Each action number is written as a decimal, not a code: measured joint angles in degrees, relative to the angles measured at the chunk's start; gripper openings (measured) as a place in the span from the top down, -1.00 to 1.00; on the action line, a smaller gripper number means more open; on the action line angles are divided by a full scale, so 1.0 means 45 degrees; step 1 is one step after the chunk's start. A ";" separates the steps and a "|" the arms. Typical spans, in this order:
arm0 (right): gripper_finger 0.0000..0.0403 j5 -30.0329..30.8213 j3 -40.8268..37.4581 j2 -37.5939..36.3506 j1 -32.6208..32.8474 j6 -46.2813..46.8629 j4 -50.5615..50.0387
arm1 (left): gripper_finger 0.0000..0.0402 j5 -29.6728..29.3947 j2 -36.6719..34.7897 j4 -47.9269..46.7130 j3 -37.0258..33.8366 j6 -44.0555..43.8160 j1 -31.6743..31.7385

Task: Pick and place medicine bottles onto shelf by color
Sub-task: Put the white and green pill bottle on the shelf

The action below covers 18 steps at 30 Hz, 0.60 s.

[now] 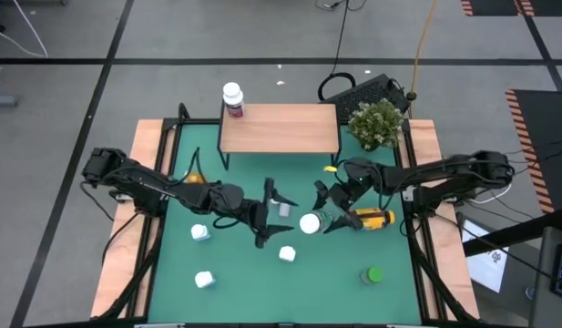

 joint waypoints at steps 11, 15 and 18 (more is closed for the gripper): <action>-0.46 -0.0332 0.0005 0.0903 -0.0005 0.0260 0.1006 | -0.69 0.1410 0.1338 0.1551 0.0516 0.0352 0.0227; -0.46 -0.0568 0.0010 0.0903 -0.0005 0.0415 0.1058 | -0.62 0.1864 0.2017 0.0938 0.1243 0.0487 0.0309; -0.46 -0.0716 0.0010 0.0908 0.0005 0.0447 0.1134 | -0.58 0.1875 0.2271 0.0091 0.1853 0.0715 0.0338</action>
